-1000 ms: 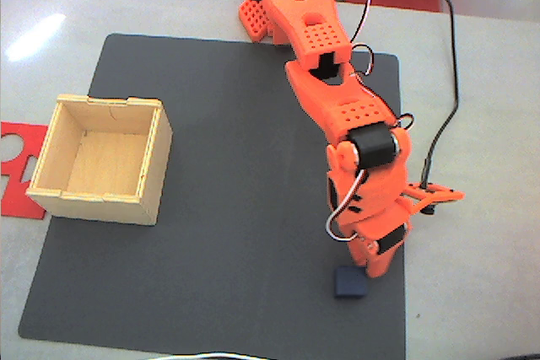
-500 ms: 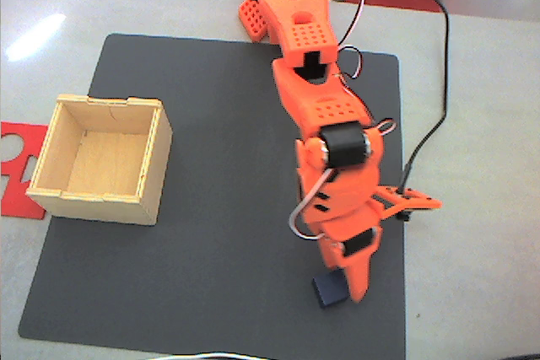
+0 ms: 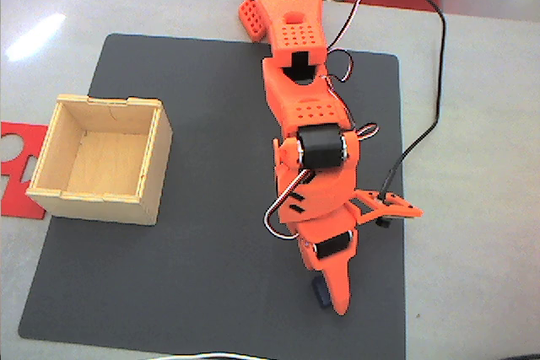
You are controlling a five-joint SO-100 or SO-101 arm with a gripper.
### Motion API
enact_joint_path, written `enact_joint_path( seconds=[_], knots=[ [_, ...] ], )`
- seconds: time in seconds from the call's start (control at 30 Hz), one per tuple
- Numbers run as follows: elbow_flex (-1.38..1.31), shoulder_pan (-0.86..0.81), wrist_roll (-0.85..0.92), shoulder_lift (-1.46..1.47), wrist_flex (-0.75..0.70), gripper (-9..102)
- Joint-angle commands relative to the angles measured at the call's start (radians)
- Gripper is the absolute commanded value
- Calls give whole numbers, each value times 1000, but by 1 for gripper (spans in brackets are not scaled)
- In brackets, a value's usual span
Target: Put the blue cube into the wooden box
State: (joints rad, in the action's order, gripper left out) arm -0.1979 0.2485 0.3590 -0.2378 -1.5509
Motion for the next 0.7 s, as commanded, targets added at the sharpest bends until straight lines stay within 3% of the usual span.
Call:
enact_joint_path(
  seconds=[0.0, 0.13, 0.27, 0.47, 0.67],
  knots=[
    [-37, 23, -3, -8, 26, 29],
    [-37, 31, -2, 6, 55, 24],
    [-37, 32, 0, 18, 67, 0],
    [-37, 25, -3, -40, 26, 0],
    [-37, -64, -3, -288, -66, 0]
  ],
)
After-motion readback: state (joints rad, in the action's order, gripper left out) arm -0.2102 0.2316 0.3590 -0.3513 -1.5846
